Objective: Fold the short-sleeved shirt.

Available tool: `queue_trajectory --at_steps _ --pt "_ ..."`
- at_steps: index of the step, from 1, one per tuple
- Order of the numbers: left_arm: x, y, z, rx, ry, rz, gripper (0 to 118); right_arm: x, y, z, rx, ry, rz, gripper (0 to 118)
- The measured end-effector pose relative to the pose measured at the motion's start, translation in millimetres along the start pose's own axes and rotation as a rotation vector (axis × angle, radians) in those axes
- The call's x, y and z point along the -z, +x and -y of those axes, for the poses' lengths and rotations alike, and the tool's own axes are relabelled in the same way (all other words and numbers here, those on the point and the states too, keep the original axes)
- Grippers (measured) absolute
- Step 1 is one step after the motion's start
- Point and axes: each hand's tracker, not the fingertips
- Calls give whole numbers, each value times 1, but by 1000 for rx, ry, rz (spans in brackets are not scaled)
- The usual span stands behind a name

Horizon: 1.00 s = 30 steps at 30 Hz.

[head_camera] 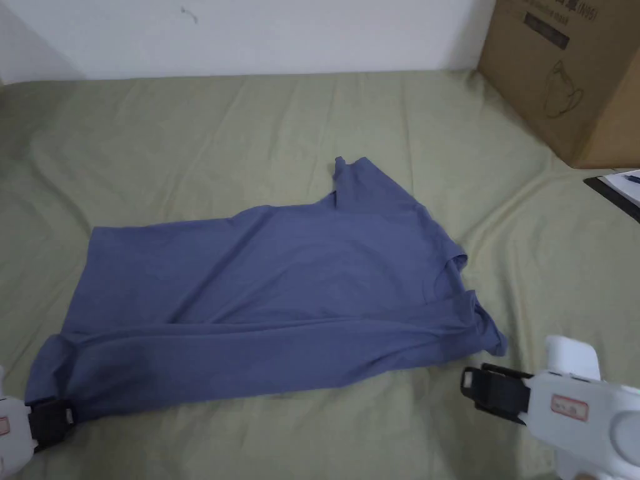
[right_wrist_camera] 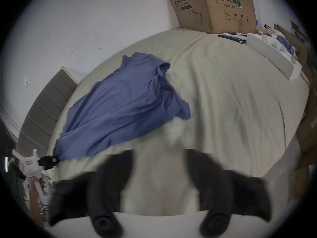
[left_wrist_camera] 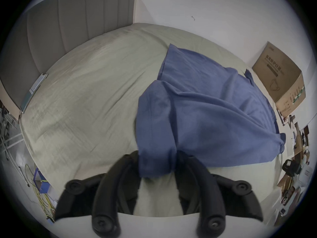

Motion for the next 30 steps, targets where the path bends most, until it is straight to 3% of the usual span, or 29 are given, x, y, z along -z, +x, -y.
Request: queue_trajectory --at_steps 1,5,8,9,10,12,13,14,15,16,18,22,26,30 --pt "-1 0 -1 -12 3 14 19 10 0 -9 -19 -10 46 101" --pt "-1 7 -2 15 -4 22 11 35 -6 -36 -129 -12 149 96" --pt "-1 12 -4 42 -8 4 9 63 -5 -45 -238 -68 142 78" --pt "-1 14 -5 49 -12 2 8 68 -9 -46 -240 -110 173 77" --pt "-2 15 -7 51 -14 2 8 67 -14 -45 -256 -94 174 69" --pt "-4 16 -9 65 -14 5 6 61 -23 -43 -359 -63 166 35" --pt "-4 17 -10 71 -18 9 6 58 -27 -43 -367 -60 154 13" --pt "-4 19 -12 76 -22 7 6 57 -31 -43 -360 -56 151 11" --pt "-4 21 -13 77 -20 5 6 60 -33 -44 -342 -83 68 11" --pt "-5 19 -13 79 -23 3 6 62 -38 -44 -345 -80 138 11" --pt "-10 19 -13 87 -16 4 6 61 -40 -46 -348 -82 147 11" --pt "-25 8 -15 65 -3 54 6 36 -21 -53 -180 -55 68 11" --pt "-44 0 -9 58 13 91 6 -5 -11 -54 -105 -48 -1 11" --pt "-64 -7 10 125 5 67 6 -48 -7 -30 -182 -65 73 11"
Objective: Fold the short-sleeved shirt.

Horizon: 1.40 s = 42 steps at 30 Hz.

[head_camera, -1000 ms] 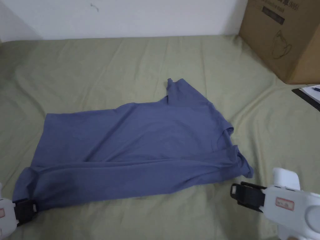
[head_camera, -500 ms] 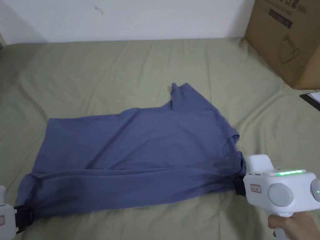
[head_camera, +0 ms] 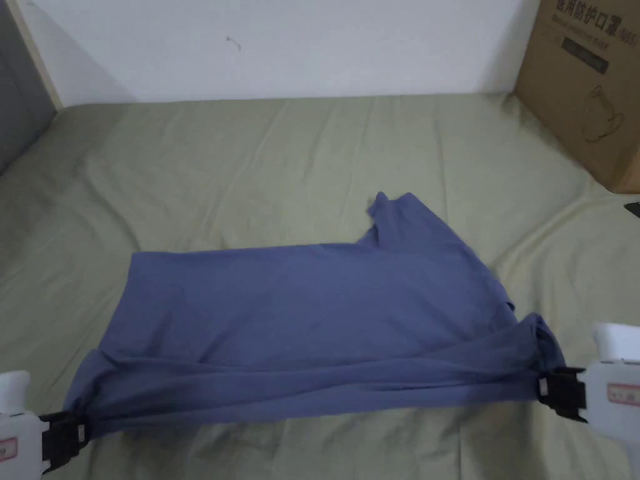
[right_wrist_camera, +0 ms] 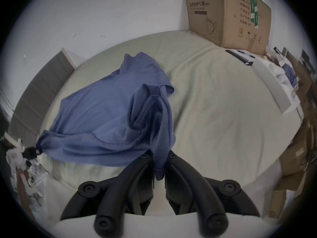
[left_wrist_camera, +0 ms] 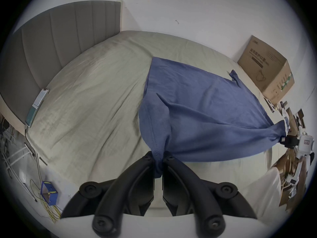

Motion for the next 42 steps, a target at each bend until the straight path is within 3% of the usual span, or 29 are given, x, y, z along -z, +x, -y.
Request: queue_trajectory --at_steps 5,6,7,8,9,10,11,13,16,17,18,19,20,21,22,24,29,30,31,32,33,37,40,42 --pt "-7 -14 39 -9 -62 -6 6 -5 10 53 -2 -100 -25 11" --pt "-1 -16 47 7 -77 -16 6 2 11 63 -7 -117 -28 22" --pt "4 -16 52 14 -87 -17 10 9 12 68 7 -123 -16 43" --pt "7 -15 54 13 -92 -31 36 13 11 71 32 -141 40 85" --pt "7 -13 52 6 -91 -37 68 15 9 71 41 -158 64 103" --pt "7 -12 51 3 -95 -53 98 14 11 69 51 -152 39 107" --pt "4 -12 48 -6 -83 -54 117 6 12 66 81 -120 17 104" --pt "-8 -11 37 -37 -10 -25 118 -10 15 52 98 -48 -28 103" --pt "-23 -5 9 -80 57 -14 116 -27 14 23 69 34 0 86" --pt "-27 -1 -1 -78 81 3 116 -32 11 12 67 58 -6 86" --pt "-29 2 -10 -64 121 20 106 -34 9 0 79 83 -12 60" --pt "-29 7 -20 -55 136 31 84 -32 7 -12 100 106 -18 31" --pt "-25 13 -30 -43 138 32 39 -29 6 -24 118 121 -25 3" --pt "-17 18 -38 -36 155 28 12 -20 6 -38 132 119 -40 2" --pt "-8 21 -43 -32 162 12 7 -13 4 -51 129 117 -71 0" --pt "7 30 -59 -13 138 9 1 6 -3 -76 139 112 -83 0" --pt "36 41 -80 -15 122 45 0 72 -16 -138 106 99 -101 0" --pt "42 43 -82 -3 118 41 0 87 -18 -152 91 100 -105 9" --pt "47 44 -85 11 104 40 0 103 -22 -165 82 89 -98 37" --pt "50 44 -88 15 102 38 0 118 -25 -177 67 71 -78 84" --pt "54 43 -91 14 100 35 0 139 -25 -188 53 27 -45 95" --pt "69 35 -98 -22 83 22 0 199 -29 -218 33 -52 -25 90" --pt "80 32 -102 -29 61 21 0 229 -34 -229 -20 -115 -4 56" --pt "89 27 -105 -14 51 8 0 242 -33 -228 4 -161 40 51"
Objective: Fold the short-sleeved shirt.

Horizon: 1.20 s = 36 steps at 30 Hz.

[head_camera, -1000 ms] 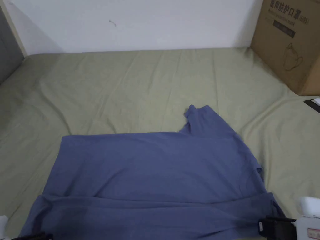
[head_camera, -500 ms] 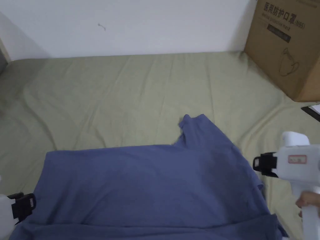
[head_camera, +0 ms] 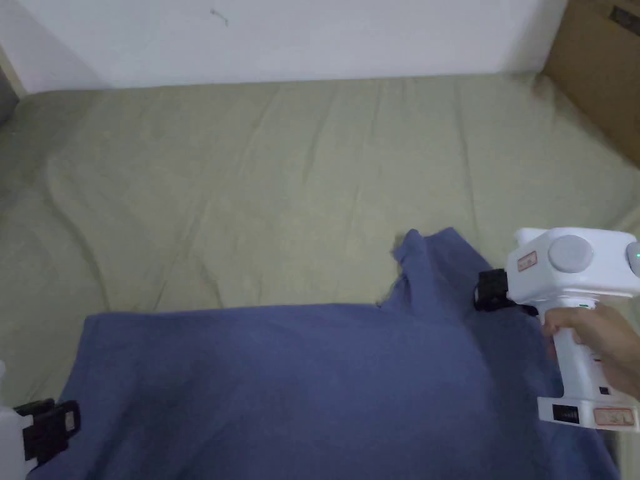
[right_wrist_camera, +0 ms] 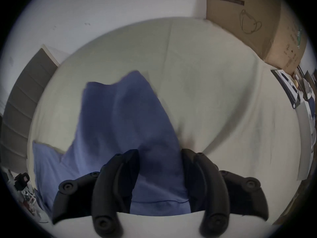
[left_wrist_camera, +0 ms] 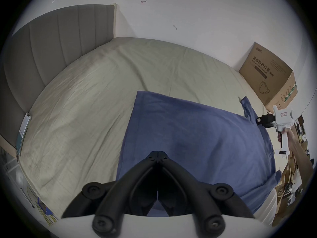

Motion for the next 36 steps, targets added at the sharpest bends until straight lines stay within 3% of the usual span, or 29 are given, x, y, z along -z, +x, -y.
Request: queue_trajectory --at_steps 1,3,4,5,7,8,9,15,16,17,20,21,22,23,25,28,31,36 --pt "4 -3 -3 2 -2 -4 1 -3 1 -1 31 16 -39 42" --pt "11 -8 -12 9 -12 -9 26 -13 0 0 26 32 -33 3" --pt "19 -12 -18 8 -14 -13 35 -14 -2 0 -22 39 3 3" --pt "26 -14 -27 13 -25 -22 35 -14 -4 0 -57 31 7 2" --pt "40 -16 -46 30 -34 -34 89 -11 -5 4 -45 32 5 2" --pt "48 -13 -54 41 -26 -37 104 -10 -5 3 -38 28 7 2" --pt "57 -15 -65 38 -15 -42 105 -10 -6 2 -25 27 10 2" --pt "126 -16 -106 -40 -82 -82 104 -10 -7 4 -46 25 19 2" --pt "136 -10 -107 -32 -122 -113 96 -10 -7 4 -48 25 20 2" --pt "143 -4 -109 -10 -148 -138 77 -9 -8 4 -50 24 22 2" --pt "154 17 -103 145 -165 -197 71 -7 -11 3 -69 17 36 2" --pt "149 20 -105 157 -151 -197 57 -7 -12 4 -80 18 42 2" --pt "143 20 -107 147 -152 -176 34 -9 -13 4 -86 18 46 2" --pt "137 22 -110 145 -154 -165 2 -10 -13 3 -94 19 47 2" --pt "132 25 -115 137 -172 -95 2 -20 -11 2 -83 29 37 2" --pt "122 31 -119 168 -166 -136 2 -45 -1 1 -31 69 -13 1" --pt "90 33 -123 181 -123 -87 2 -80 10 1 -7 96 -72 1" --pt "19 17 -126 145 -29 -23 2 -156 19 24 -48 170 -93 1"
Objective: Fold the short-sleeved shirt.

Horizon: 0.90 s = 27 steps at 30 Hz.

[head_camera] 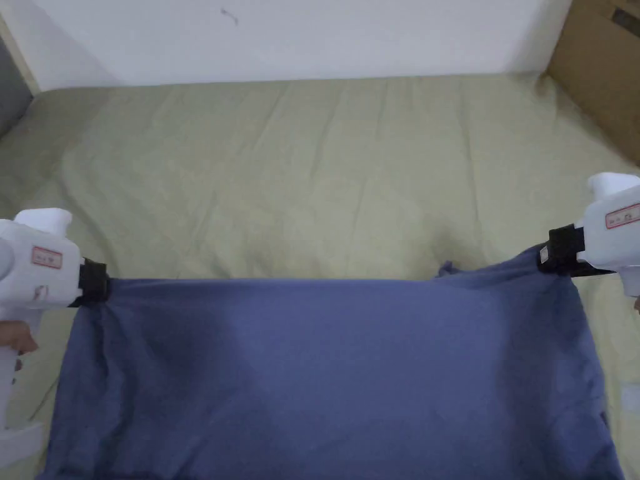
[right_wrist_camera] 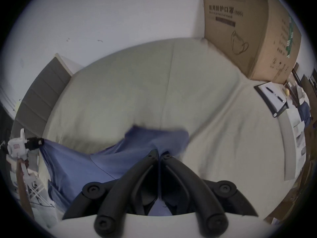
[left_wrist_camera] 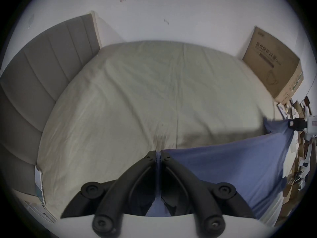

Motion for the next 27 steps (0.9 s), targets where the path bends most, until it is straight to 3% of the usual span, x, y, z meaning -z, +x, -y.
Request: queue_trajectory --at_steps 6,12,20,21,22,24,25,26,27 --pt "-87 -5 49 -11 69 47 2 -86 -1 54 -63 53 -18 1" --pt "-120 -17 148 8 29 32 2 -113 10 156 -89 -42 -29 1" --pt "-100 -23 257 -51 -85 14 3 -85 23 270 15 -138 -25 3" --pt "-97 -23 263 -65 -92 18 5 -81 24 278 16 -132 -26 13" --pt "-93 -24 266 -87 -80 39 11 -79 22 282 9 -126 -6 30" --pt "-94 -23 267 -124 -73 33 50 -75 24 282 -3 -101 33 91" --pt "-96 -23 268 -138 -59 48 77 -79 22 281 -6 -85 32 104" --pt "-99 -22 267 -155 -31 59 110 -82 19 280 -10 -75 34 102" --pt "-102 -21 266 -162 -25 59 118 -88 15 278 -21 -44 33 99"
